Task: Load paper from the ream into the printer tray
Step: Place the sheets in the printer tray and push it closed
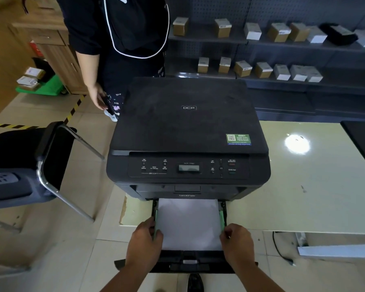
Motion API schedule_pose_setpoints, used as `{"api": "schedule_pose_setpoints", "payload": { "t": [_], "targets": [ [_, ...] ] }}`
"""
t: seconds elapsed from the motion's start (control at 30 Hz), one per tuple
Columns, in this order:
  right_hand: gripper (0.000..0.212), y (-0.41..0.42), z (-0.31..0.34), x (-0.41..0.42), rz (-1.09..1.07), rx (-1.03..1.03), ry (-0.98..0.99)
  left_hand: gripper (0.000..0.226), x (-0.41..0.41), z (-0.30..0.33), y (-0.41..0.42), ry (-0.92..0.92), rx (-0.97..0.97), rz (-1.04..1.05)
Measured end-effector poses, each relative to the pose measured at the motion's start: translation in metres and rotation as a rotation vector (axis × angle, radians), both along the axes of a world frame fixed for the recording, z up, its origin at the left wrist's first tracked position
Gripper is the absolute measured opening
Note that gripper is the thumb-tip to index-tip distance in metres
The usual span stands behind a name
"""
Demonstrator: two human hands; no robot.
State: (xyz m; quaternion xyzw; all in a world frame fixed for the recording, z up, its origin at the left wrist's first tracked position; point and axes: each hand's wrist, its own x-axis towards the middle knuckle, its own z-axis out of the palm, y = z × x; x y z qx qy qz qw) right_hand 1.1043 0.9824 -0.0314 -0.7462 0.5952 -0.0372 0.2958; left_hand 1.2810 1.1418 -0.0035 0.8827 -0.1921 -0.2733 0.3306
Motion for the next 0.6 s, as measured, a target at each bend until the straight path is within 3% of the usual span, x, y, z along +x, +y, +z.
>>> {"api": "schedule_pose_setpoints", "payload": {
  "t": [0.1, 0.2, 0.27, 0.33, 0.47, 0.6],
  "targets": [
    [0.013, 0.001, 0.0, -0.004, 0.027, -0.028, 0.012, 0.025, 0.0, 0.002, 0.005, -0.004, -0.013, -0.056],
    [0.011, 0.019, 0.012, -0.009, 0.162, -0.26, 0.009, 0.02, -0.003, 0.004, 0.016, -0.096, 0.006, -0.125],
    [0.015, 0.037, 0.032, -0.011, 0.322, -0.341, -0.064, 0.027, -0.006, 0.006, 0.028, -0.214, 0.054, -0.186],
    [0.034, 0.054, 0.048, -0.013, 0.571, -0.338, -0.071, 0.033, -0.008, 0.009, 0.038, -0.309, 0.085, -0.249],
    [0.041, 0.083, 0.044, -0.018, 0.961, -0.322, 0.055, 0.021, -0.007, 0.021, 0.049, -0.487, 0.101, -0.364],
    [0.033, 0.096, 0.039, -0.025, 0.957, -0.332, 0.236, 0.013, -0.017, 0.037, 0.052, -0.523, 0.064, -0.383]
  ]
}}
